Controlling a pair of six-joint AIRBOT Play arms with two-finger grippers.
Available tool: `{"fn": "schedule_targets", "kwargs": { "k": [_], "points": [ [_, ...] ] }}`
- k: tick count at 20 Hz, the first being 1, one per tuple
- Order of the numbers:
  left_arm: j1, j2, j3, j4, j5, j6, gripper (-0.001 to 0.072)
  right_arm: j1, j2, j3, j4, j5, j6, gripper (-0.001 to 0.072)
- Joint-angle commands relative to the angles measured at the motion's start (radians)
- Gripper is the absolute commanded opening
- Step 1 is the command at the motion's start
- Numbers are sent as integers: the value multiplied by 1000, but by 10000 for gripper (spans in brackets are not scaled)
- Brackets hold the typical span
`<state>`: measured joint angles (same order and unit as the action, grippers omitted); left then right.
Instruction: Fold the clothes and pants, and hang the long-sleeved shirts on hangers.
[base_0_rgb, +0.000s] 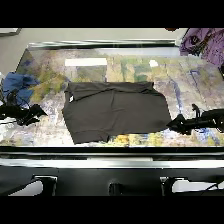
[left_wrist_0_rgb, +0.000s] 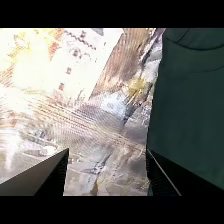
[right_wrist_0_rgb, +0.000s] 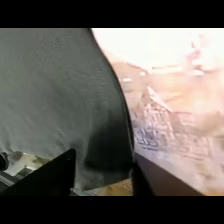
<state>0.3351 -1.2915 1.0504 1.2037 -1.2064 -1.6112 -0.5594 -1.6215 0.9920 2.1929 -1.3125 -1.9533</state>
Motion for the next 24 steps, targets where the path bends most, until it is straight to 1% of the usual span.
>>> {"fn": "schedule_targets", "kwargs": {
  "k": [1,2,3,4,5,8,11,15,18,20,24],
  "points": [
    [1,0,-1,0,-16,-19,550,43,-6,-1,-8,0,9,217],
    [3,1,-2,1,-23,0,549,42,-4,-1,-9,0,16,144],
    [10,3,-8,-3,-23,20,549,42,0,-1,-10,0,17,52],
    [23,6,-25,-13,-18,42,550,42,8,-1,-10,2,17,38],
    [39,8,-50,-51,-14,80,549,42,18,-1,-10,2,17,38],
    [74,8,-166,-222,-13,249,549,42,52,-1,-10,2,29,38],
    [72,8,-290,-332,17,343,549,43,68,-1,-10,1,32,38],
    [34,7,-397,-432,69,412,549,43,68,-1,-6,-5,32,38],
    [-21,-8,-418,-462,102,431,549,43,68,-1,-5,-9,32,38],
    [-57,-31,-418,-518,120,452,549,43,68,-1,-5,-20,32,38],
    [-131,-82,-417,-550,148,460,549,43,68,-1,-5,-33,32,38]
  ]
}}
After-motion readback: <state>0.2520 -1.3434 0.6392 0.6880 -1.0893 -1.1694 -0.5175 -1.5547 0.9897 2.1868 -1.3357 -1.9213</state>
